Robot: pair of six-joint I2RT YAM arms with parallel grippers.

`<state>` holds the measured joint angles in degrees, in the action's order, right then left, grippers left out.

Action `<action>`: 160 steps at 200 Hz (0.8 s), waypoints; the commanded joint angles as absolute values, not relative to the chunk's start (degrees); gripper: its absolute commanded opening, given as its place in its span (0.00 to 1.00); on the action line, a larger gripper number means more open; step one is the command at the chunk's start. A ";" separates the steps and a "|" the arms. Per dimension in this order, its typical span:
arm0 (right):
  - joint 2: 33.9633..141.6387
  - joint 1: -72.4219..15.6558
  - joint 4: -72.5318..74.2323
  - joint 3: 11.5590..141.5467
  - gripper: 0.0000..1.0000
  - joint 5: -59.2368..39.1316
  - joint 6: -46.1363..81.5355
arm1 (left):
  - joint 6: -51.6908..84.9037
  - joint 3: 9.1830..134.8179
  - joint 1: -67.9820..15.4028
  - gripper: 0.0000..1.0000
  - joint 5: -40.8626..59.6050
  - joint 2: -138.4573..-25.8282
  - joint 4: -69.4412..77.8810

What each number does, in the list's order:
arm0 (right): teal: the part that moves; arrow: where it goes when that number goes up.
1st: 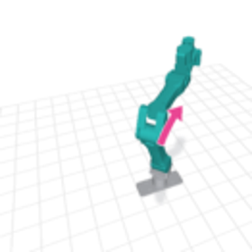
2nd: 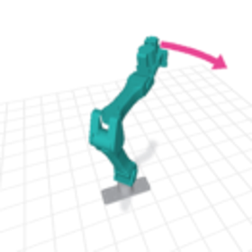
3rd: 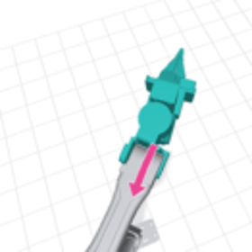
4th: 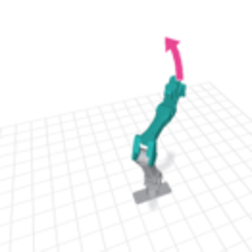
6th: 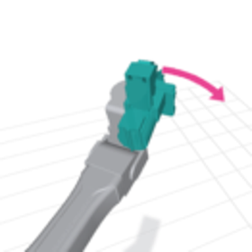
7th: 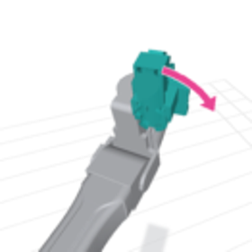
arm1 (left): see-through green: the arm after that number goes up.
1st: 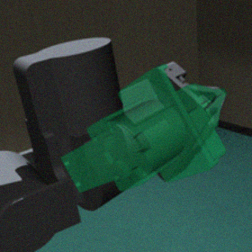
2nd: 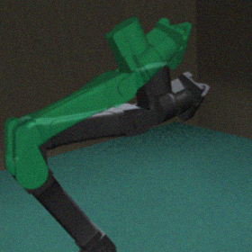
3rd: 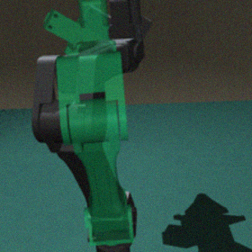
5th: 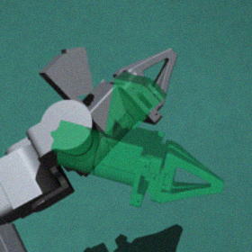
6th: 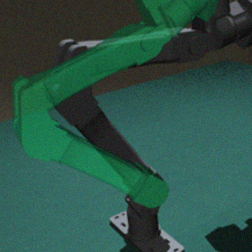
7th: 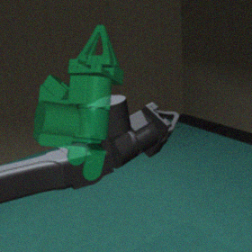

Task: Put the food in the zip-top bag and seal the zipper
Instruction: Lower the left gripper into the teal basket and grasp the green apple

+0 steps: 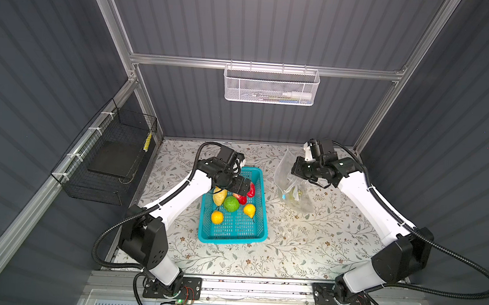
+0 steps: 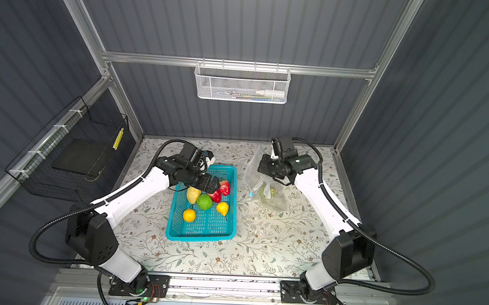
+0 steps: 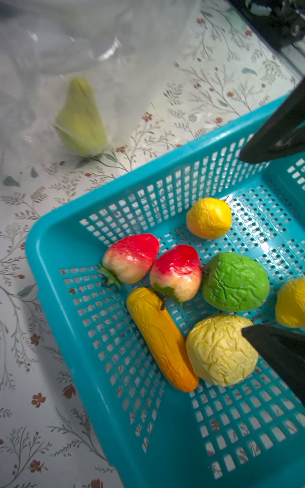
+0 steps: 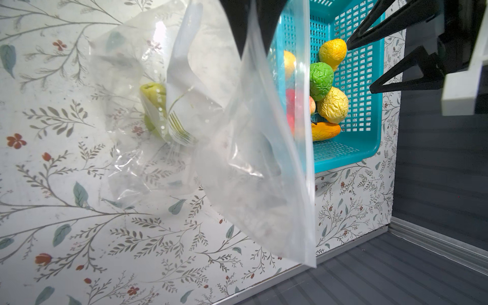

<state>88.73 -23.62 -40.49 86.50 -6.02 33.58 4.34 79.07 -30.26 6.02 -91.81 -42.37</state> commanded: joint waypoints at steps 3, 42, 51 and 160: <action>87.04 -23.33 -40.58 85.39 0.00 -6.32 33.52 | -4.96 78.36 -29.95 0.95 5.11 -93.44 -46.56; 87.22 -23.29 -40.26 85.28 0.00 -6.91 34.06 | -9.74 78.56 -30.03 0.91 3.61 -97.99 -48.42; 87.26 -23.29 -40.13 85.25 0.00 -7.03 34.24 | -10.34 78.77 -29.97 0.91 2.90 -99.01 -48.81; 87.63 -23.29 -39.71 84.46 0.00 -7.61 34.26 | -10.02 78.67 -30.25 0.89 0.00 -107.23 -47.58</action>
